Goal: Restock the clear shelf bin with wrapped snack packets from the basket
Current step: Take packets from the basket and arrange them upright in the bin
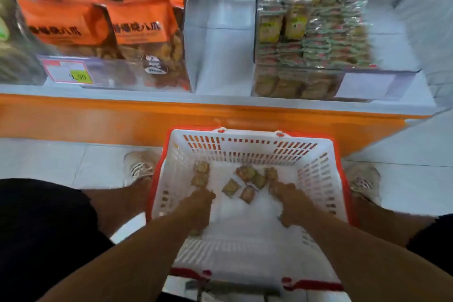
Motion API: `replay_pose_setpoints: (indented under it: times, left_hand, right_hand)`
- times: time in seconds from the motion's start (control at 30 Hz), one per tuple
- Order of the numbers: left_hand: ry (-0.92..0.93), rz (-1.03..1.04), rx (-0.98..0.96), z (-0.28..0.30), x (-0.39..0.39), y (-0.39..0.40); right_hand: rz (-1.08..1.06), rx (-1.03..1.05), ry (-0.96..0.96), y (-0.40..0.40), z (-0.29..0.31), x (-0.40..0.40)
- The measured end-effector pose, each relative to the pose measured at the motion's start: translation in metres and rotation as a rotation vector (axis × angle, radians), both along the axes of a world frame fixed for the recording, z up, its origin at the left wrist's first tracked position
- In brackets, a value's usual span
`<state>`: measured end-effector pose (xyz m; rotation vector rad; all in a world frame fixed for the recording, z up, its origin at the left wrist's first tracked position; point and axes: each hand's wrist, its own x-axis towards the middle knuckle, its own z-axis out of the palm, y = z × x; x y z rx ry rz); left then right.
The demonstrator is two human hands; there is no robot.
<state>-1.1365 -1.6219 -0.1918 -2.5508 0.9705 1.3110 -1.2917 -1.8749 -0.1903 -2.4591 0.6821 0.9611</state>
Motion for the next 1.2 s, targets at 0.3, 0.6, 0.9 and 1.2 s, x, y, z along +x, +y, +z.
replay_pose_setpoints:
  times: [0.3,0.6,0.9,1.2]
  left_hand:
    - [-0.450,-0.288,-0.009,-0.046,-0.038,0.016]
    - [-0.455,-0.284,-0.021,-0.067,-0.026,0.017]
    - [-0.098,-0.182,0.014,-0.073,-0.029,0.031]
    - [0.301,0.646,-0.129,-0.045,-0.018,0.007]
  right_hand:
    - [0.168,-0.289,0.042,0.012,-0.064,-0.010]
    - [0.123,-0.318,0.076,0.029,-0.063,-0.004]
    - [-0.077,-0.269,0.068,0.035,-0.076,-0.015]
    - [-0.930,0.614,-0.060,0.023,-0.043,0.035]
